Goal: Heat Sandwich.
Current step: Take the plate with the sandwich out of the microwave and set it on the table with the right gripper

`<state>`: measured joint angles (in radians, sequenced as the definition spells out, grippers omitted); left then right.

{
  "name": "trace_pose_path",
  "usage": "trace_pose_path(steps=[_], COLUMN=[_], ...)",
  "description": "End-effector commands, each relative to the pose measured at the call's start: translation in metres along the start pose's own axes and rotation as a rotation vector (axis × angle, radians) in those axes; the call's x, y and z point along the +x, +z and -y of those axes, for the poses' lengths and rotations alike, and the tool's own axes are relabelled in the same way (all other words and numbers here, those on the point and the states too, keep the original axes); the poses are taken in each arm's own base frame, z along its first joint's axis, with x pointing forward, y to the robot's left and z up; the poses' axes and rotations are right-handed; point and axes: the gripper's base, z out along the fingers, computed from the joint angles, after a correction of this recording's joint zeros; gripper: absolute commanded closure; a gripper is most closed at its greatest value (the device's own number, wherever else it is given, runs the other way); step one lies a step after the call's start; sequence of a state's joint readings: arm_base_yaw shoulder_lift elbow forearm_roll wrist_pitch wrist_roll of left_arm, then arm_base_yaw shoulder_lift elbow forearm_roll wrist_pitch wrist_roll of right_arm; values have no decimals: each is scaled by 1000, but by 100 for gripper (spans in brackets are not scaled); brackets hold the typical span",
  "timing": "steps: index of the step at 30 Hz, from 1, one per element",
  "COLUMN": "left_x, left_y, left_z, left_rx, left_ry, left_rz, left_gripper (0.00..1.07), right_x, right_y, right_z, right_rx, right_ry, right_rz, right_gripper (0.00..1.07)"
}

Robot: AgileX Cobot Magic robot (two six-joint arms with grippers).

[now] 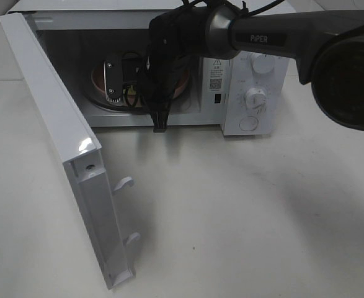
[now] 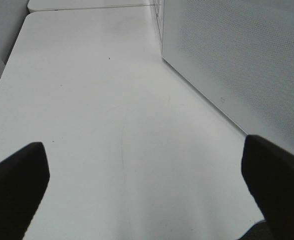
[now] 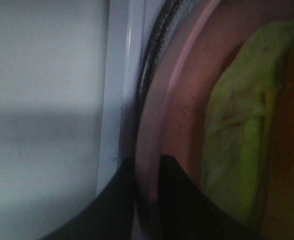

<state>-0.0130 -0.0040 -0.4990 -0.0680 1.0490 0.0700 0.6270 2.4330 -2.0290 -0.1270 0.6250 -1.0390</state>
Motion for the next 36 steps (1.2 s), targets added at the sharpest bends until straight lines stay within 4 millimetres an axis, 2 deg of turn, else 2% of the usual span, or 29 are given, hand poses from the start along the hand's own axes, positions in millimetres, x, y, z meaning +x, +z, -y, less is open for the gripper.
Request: trace_pose_path(steps=[1,6,13,18,30,36], left_x=[2,2,2,2,2,2], left_y=[-3,-3,-3,-3,-3,-3], left_z=[0,0,0,0,0,0], left_rx=[-3,-3,-3,-3,-3,-3], left_ry=[0,0,0,0,0,0], left_rz=[37,37,37,37,36,36], left_gripper=[7,7,7,7,7,7], right_x=[2,1,1,4,11,13], right_y=[-6,-19,-25,-23,-33,-44], right_z=[3,8,9,0,-15,-19], right_rx=[0,11,16,8,42,71], right_ry=[-12,-82,-136,-210,-344,-378], right_rz=[-2,1,2,7,23,35], right_gripper=[107,107,107,107,107,107])
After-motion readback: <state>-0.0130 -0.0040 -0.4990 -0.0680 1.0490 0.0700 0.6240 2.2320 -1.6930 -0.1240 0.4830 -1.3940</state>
